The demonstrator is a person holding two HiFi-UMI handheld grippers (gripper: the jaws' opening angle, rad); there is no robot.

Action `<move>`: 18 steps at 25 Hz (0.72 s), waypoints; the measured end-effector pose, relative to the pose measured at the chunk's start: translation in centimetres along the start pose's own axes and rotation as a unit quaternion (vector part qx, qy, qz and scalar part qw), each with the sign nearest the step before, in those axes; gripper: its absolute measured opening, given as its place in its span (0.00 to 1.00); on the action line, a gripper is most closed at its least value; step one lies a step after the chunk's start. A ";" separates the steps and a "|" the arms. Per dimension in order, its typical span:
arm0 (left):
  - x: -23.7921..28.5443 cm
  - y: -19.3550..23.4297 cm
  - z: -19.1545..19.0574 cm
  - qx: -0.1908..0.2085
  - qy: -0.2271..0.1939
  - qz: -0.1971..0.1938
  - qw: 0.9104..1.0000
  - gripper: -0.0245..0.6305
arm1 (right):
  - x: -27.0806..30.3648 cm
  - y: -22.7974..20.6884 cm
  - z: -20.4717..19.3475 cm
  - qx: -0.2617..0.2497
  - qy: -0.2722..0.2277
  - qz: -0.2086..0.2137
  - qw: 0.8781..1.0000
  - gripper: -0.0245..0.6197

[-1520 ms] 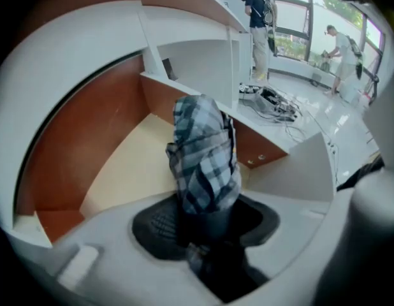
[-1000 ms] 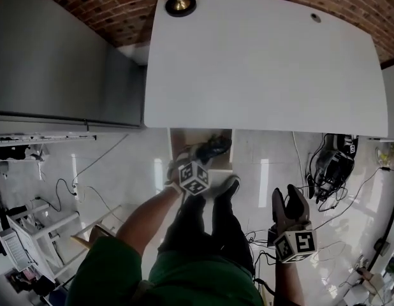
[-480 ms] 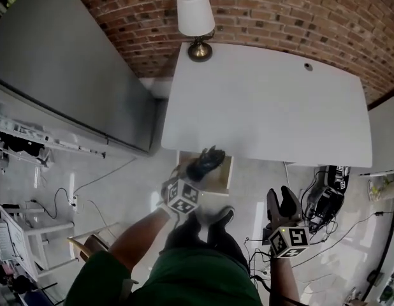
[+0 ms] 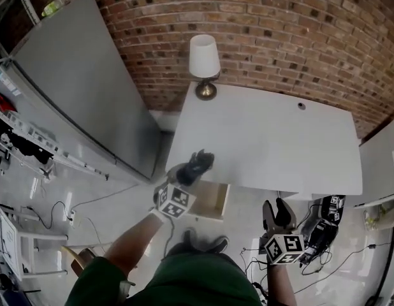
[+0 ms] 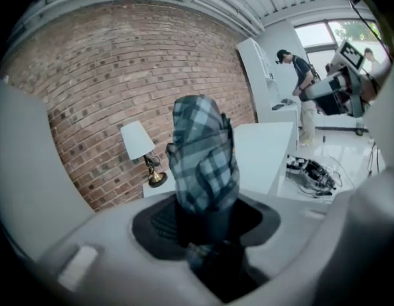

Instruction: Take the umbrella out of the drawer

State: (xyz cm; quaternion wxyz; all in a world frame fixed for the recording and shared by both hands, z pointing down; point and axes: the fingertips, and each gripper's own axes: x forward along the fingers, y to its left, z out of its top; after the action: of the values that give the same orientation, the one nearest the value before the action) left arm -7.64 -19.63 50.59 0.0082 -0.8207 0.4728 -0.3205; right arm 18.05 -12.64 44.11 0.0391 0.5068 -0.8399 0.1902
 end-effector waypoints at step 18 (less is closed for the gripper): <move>10.2 7.6 0.8 0.058 0.022 -0.021 0.998 0.30 | 1.4 -4.8 3.9 0.010 -0.025 -0.062 0.998 0.30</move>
State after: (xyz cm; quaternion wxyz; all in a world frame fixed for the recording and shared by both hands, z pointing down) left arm -9.58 -32.04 52.85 0.0387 -0.8212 0.4360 -0.3660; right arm 22.01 -17.19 42.21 0.0249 0.5629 -0.8056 0.1830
